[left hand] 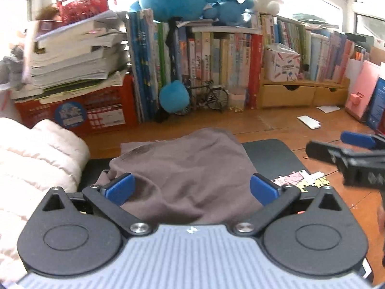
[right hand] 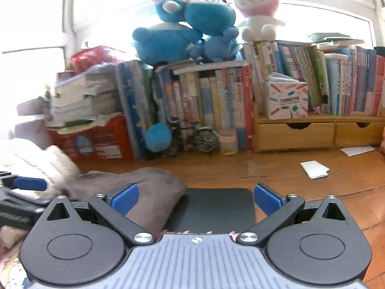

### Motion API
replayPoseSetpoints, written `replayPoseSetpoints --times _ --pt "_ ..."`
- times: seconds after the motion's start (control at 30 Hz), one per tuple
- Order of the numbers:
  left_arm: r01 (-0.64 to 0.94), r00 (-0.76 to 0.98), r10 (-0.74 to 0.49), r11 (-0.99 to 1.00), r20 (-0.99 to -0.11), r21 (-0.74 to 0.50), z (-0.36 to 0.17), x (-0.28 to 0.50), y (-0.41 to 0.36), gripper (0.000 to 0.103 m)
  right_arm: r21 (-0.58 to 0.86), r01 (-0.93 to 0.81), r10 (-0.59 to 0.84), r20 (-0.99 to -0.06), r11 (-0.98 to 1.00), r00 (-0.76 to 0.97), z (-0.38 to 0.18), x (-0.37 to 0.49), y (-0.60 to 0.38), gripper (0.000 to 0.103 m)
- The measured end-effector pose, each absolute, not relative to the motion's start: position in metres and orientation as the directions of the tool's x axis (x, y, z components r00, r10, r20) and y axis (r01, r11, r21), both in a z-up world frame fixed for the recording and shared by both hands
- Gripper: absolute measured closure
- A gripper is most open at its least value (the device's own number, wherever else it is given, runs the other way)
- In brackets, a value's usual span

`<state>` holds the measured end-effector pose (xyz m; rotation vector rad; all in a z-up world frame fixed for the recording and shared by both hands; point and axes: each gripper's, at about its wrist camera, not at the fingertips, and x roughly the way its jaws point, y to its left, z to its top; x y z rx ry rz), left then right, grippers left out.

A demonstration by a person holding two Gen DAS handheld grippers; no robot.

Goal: Fold clothes

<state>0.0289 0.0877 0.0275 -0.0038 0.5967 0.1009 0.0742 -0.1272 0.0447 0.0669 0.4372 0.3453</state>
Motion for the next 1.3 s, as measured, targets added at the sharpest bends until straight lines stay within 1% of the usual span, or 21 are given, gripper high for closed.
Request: replayPoseSetpoints --times 0.1,0.2,0.3,0.4,0.53,0.63,0.73,0.83,0.9,1.0,1.1,1.3 --pt "-0.141 0.803 0.146 0.989 -0.578 0.055 0.018 0.024 0.083 0.000 0.083 -0.370 0.371 -0.403 0.925 0.837 0.039 0.055 -0.115 0.000" --pt "-0.180 0.775 0.174 0.982 -0.608 0.052 0.006 0.020 0.085 0.000 -0.027 -0.383 0.339 -0.410 0.923 0.847 0.029 0.040 -0.098 0.000" --pt "-0.196 0.765 0.164 0.980 -0.622 0.016 -0.008 0.019 0.090 0.000 -0.071 -0.379 0.316 -0.420 0.923 0.851 0.019 0.033 -0.089 0.000" --pt "-0.201 0.754 0.150 0.980 -0.639 -0.007 -0.023 0.024 0.092 0.000 -0.065 -0.368 0.307 -0.428 0.928 0.850 0.010 0.033 -0.088 0.000" --pt "-0.250 0.730 0.207 0.968 -0.652 0.027 -0.042 0.024 0.091 0.000 0.005 -0.323 0.294 -0.430 0.946 0.854 -0.005 0.034 -0.099 0.000" --pt "-0.263 0.741 0.240 0.963 -0.627 0.059 -0.049 0.017 0.089 0.000 0.092 -0.313 0.320 -0.441 0.945 0.839 -0.015 0.036 -0.110 0.000" --pt "-0.288 0.734 0.279 0.954 -0.619 0.088 -0.046 0.015 0.086 0.000 0.133 -0.311 0.337 -0.449 0.941 0.828 -0.018 0.038 -0.116 0.000" --pt "-0.292 0.755 0.314 0.947 -0.576 0.133 -0.037 0.009 0.079 0.000 0.145 -0.299 0.331 -0.480 0.943 0.812 -0.023 0.042 -0.116 0.000" --pt "-0.271 0.782 0.304 0.952 -0.544 0.143 -0.029 0.003 0.074 0.000 0.146 -0.290 0.324 -0.483 0.946 0.813 -0.022 0.042 -0.117 0.000" --pt "-0.228 0.827 0.264 0.965 -0.496 0.132 -0.017 -0.009 0.067 0.000 0.164 -0.296 0.338 -0.463 0.941 0.819 -0.020 0.040 -0.121 0.000" --pt "-0.217 0.843 0.263 0.964 -0.469 0.151 -0.008 -0.014 0.058 0.000 0.176 -0.291 0.340 -0.467 0.940 0.816 -0.020 0.041 -0.123 0.000" --pt "-0.198 0.794 0.257 0.966 -0.550 0.166 -0.013 0.000 0.055 0.000 0.176 -0.255 0.310 -0.503 0.951 0.807 -0.021 0.048 -0.122 0.000"
